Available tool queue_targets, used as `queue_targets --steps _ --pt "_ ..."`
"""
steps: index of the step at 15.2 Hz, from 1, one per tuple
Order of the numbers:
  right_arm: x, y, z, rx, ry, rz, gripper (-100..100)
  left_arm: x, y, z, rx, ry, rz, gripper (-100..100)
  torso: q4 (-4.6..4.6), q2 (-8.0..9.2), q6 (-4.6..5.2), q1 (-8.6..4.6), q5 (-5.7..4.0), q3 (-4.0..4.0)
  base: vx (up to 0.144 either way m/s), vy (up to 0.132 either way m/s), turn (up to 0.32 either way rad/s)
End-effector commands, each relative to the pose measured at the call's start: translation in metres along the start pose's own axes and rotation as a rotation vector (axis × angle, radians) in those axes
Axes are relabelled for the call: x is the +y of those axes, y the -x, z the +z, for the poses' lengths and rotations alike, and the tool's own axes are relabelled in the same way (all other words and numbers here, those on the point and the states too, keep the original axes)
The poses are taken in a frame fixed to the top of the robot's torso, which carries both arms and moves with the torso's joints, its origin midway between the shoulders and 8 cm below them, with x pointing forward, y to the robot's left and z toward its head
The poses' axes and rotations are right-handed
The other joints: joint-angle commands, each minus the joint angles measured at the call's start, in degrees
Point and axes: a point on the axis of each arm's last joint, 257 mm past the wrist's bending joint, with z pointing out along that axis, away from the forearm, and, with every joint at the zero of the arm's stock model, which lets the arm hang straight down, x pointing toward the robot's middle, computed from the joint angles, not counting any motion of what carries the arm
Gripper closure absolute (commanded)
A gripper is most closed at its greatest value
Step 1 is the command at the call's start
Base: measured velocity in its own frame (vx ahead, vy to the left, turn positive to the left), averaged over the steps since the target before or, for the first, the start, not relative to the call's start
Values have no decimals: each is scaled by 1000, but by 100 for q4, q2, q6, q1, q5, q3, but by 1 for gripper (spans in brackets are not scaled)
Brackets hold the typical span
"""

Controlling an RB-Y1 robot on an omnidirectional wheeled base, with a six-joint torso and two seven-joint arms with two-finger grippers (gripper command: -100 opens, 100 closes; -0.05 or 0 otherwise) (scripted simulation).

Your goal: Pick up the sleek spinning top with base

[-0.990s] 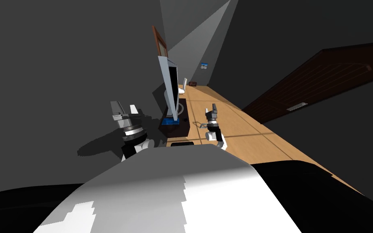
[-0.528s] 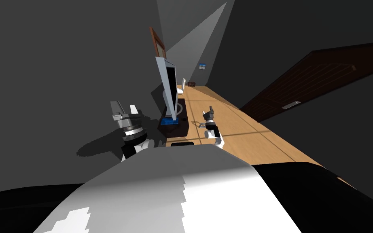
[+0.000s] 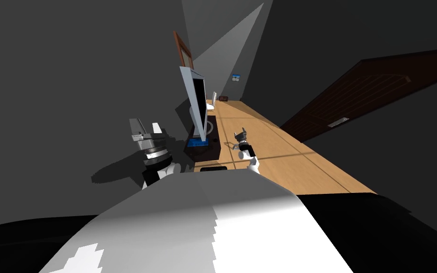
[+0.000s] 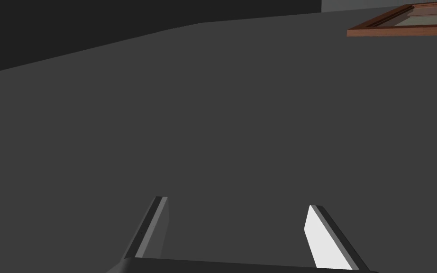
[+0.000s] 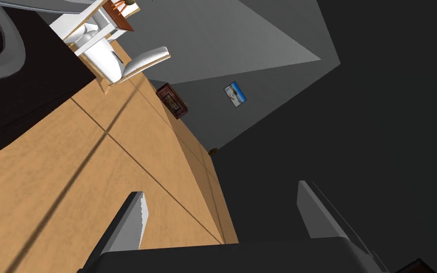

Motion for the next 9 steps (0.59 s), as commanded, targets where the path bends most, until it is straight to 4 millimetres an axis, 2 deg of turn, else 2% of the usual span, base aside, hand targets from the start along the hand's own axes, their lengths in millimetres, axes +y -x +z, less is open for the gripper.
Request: queue_targets --steps 1,2,3,4,9 --pt "-21 7 8 -23 -59 100 -100 0 0 0 0 0 0 0 0 0 0 0 0 0 0 0 0" --pt "-30 16 7 -41 -76 112 -100 0 0 0 0 0 0 0 0 0 -1 1 0 0 4 -6 -18" --pt "-31 16 7 -42 -77 112 -100 0 0 0 0 0 0 0 0 0 0 0 0 0 0 0 0" --pt "-44 18 13 -56 -115 187 -100 0 0 0 0 0 0 0 0 1 0 1 0 1 0 0 0" --pt "-74 34 15 -105 -181 278 -100 0 0 0 0 0 0 0 0 1 0 2 0 1 0 0 0"
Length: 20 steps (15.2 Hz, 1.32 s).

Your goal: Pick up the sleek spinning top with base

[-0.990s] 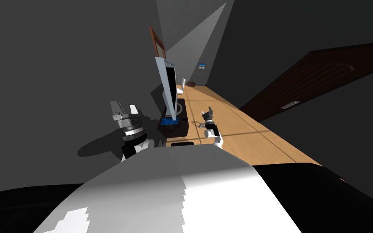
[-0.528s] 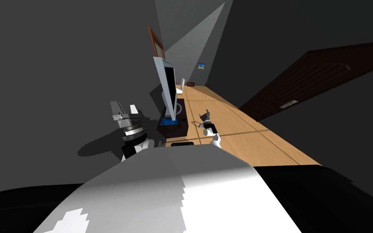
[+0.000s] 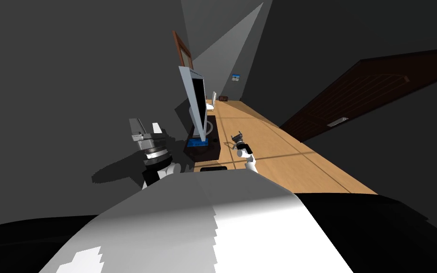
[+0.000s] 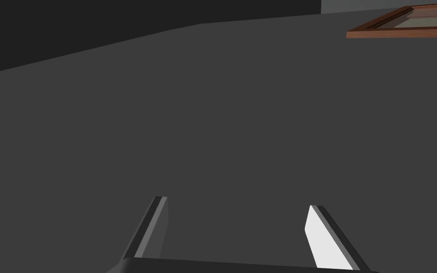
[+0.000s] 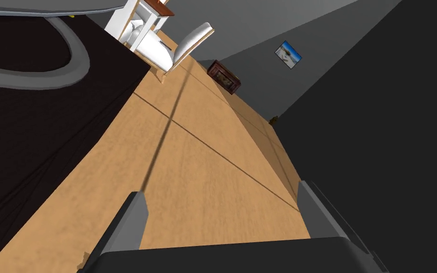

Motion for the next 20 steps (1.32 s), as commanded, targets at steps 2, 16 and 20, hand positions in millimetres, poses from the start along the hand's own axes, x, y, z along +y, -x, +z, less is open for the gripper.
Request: queue_targets --steps 2,16,20 --pt "-19 10 10 -32 -55 99 -100 0 0 0 0 0 0 0 1 0 -1 0 0 0 0 0 0" --pt "-115 44 34 -195 -286 508 -100 0 0 0 0 0 0 0 0 1 1 -3 -1 1 1 -3 4" --pt "-140 55 32 -249 -333 595 -100 0 0 0 0 0 0 0 -2 -14 -3 3 0 -7 39 -1 35"
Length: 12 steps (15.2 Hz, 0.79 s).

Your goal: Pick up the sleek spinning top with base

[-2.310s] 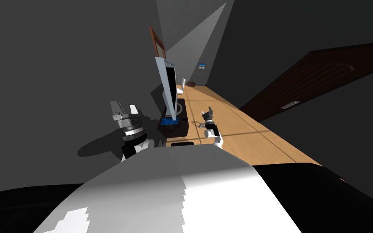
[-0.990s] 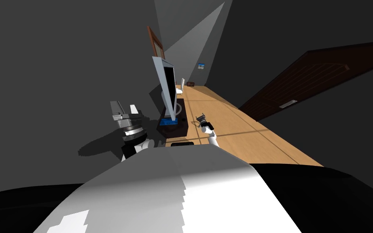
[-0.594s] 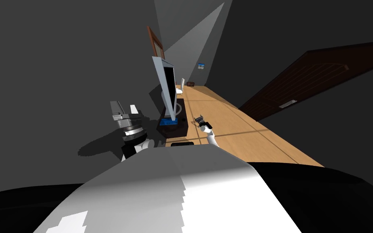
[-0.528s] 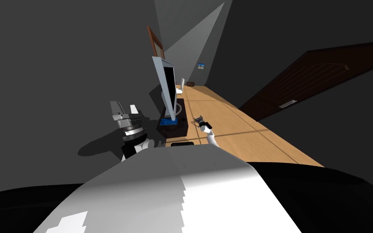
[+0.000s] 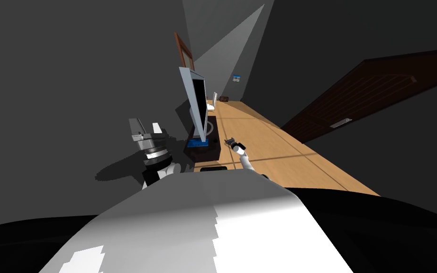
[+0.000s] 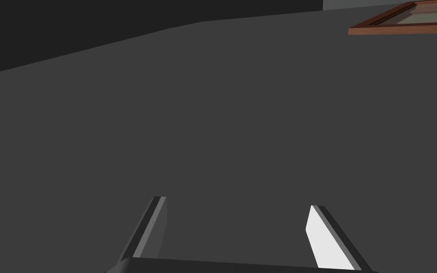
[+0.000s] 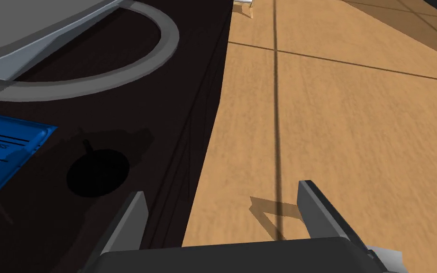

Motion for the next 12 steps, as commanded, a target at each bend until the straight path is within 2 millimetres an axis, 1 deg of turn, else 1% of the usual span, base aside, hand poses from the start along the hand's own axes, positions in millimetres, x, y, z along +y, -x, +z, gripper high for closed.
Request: queue_targets --steps 1,2,3,5,6,7,8,9,11,12 --pt "-5 16 4 -34 -16 37 -100 0 0 0 0 0 0 0 0 0 0 0 0 0 40 -1 11" --pt "-5 17 3 -37 -17 37 -100 0 0 0 0 0 0 0 -1 0 1 -1 0 0 24 -1 -5" --pt "-19 19 11 -55 -54 109 -100 0 0 0 0 0 0 0 0 4 2 -2 0 1 31 -5 34" --pt "-19 30 10 -75 -54 115 -100 0 0 0 0 0 0 0 0 1 0 -2 0 1 39 -2 35" --pt "-32 26 17 -85 -89 180 -100 0 0 0 0 0 0 0 0 2 1 -2 0 1 42 3 37" --pt "-33 37 16 -105 -89 188 -100 0 0 0 0 0 0 0 0 0 0 -1 0 0 49 2 45" --pt "-33 40 16 -113 -88 190 -100 0 0 0 0 0 0 0 0 -2 0 0 0 -1 39 0 19" --pt "-46 34 22 -117 -122 253 -100 0 0 0 0 0 0 0 -1 0 1 0 0 0 55 -2 43" --pt "-47 50 20 -149 -120 261 -100 0 0 0 0 0 0 0 -1 -6 0 0 0 -3 52 -2 36" --pt "-47 50 20 -149 -120 261 -100 0 0 0 0 0 0 0 -1 -3 1 -1 0 -2 24 -2 -2"
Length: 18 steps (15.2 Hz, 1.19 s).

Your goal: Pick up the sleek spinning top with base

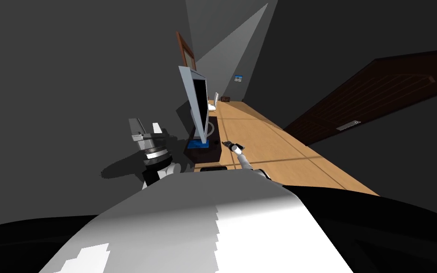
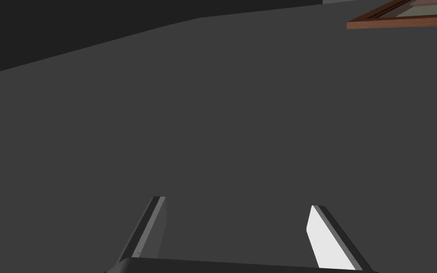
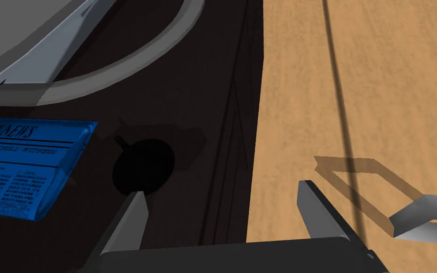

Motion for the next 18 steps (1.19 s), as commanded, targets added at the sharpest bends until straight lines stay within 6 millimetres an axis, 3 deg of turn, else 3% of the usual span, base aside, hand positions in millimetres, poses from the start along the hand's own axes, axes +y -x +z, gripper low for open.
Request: queue_targets --steps 1,3,10,18 --pt "-13 5 7 -23 -33 66 -100 0 0 0 0 0 0 0 0 0 0 0 0 0 32 -2 35" --pt "-11 16 7 -42 -29 72 -100 0 0 0 0 0 0 0 0 -1 -2 1 0 0 41 -2 37" --pt "-49 43 21 -150 -118 293 -100 0 0 0 0 0 0 0 -3 -18 -1 6 1 -10 72 7 55" --pt "-66 74 22 -240 -143 418 -100 0 0 0 0 0 0 0 -2 -11 -1 4 1 -6 62 1 40"
